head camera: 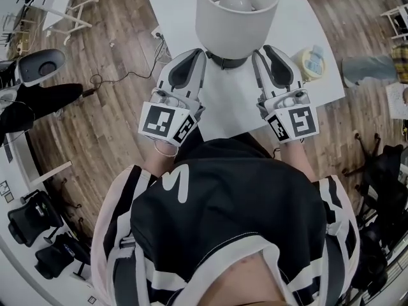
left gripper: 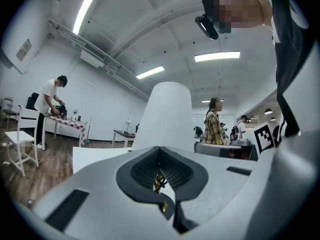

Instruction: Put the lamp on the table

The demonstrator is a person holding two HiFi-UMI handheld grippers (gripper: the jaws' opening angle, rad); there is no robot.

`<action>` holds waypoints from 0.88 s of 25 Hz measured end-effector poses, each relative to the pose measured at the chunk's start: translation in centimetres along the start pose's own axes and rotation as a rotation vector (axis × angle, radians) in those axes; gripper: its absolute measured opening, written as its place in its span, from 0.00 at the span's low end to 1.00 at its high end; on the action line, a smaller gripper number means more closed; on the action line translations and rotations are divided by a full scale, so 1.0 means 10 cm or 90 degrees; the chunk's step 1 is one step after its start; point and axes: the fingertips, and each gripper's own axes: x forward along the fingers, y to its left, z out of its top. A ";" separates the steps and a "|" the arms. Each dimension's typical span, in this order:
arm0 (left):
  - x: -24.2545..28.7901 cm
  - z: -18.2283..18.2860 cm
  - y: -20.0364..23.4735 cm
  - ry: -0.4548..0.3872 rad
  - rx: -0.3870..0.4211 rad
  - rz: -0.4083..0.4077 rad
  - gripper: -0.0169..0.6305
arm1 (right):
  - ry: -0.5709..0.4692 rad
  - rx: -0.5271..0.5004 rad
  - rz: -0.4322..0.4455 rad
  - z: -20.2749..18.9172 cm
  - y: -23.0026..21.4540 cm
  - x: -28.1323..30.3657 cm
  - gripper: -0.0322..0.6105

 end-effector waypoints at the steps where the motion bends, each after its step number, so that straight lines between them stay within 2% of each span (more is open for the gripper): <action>1: -0.01 0.01 -0.02 -0.004 0.002 0.003 0.03 | 0.001 0.001 0.004 0.00 0.02 0.00 0.19; 3: -0.03 0.03 -0.04 -0.011 0.003 0.010 0.03 | 0.003 -0.006 0.011 0.00 0.06 0.00 0.13; 9: -0.03 0.04 -0.12 -0.027 0.002 0.028 0.03 | -0.006 -0.007 0.024 0.02 0.03 0.01 0.08; 22: -0.23 0.12 -0.15 -0.053 0.019 0.053 0.03 | -0.022 0.002 0.062 0.09 0.23 0.00 0.08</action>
